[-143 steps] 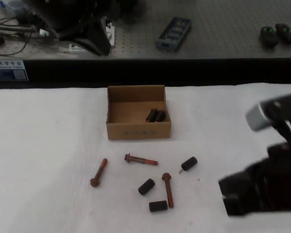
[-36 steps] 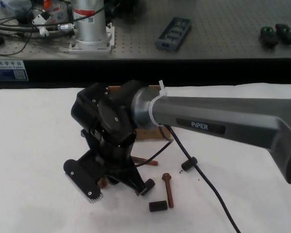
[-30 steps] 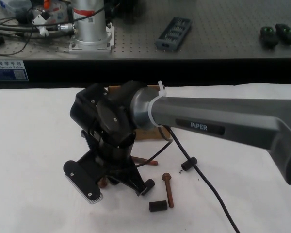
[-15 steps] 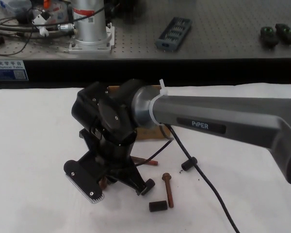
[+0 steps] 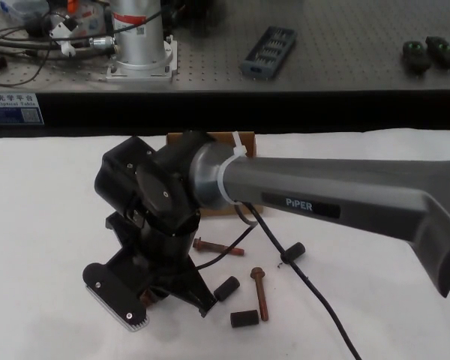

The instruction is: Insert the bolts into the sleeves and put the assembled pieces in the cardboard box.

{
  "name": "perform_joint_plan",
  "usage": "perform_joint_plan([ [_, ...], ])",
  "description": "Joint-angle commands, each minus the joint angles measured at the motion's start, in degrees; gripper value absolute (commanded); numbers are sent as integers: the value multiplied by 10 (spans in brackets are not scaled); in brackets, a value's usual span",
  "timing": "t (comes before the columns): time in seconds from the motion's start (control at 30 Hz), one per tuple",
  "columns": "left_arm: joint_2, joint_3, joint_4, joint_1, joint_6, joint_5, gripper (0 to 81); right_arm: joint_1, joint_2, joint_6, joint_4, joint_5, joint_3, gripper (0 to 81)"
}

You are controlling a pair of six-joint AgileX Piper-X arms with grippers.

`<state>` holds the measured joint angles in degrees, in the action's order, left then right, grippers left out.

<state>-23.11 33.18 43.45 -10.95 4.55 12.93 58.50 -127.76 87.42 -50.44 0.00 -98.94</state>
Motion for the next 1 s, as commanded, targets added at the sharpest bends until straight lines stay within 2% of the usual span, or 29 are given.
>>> perform_joint_plan([
  [0.0, 5, 0, 7, 2, 6, 7, 6, 3, 3, -3, -16, -20, -1, 181],
  [0.4, 5, 0, 30, 2, 6, 7, 6, 3, -7, -38, -16, -20, -1, 181],
  [0.53, 5, 0, 32, 2, 6, 7, 6, 3, -7, -112, -14, -19, -1, 165],
  [0.77, 5, 0, 32, 2, 6, 7, 6, 3, -7, -228, 25, -5, -1, 3],
  [0.97, 5, 0, 32, 2, 6, 7, 6, 3, 9, -350, 62, -5, -2, 20],
])
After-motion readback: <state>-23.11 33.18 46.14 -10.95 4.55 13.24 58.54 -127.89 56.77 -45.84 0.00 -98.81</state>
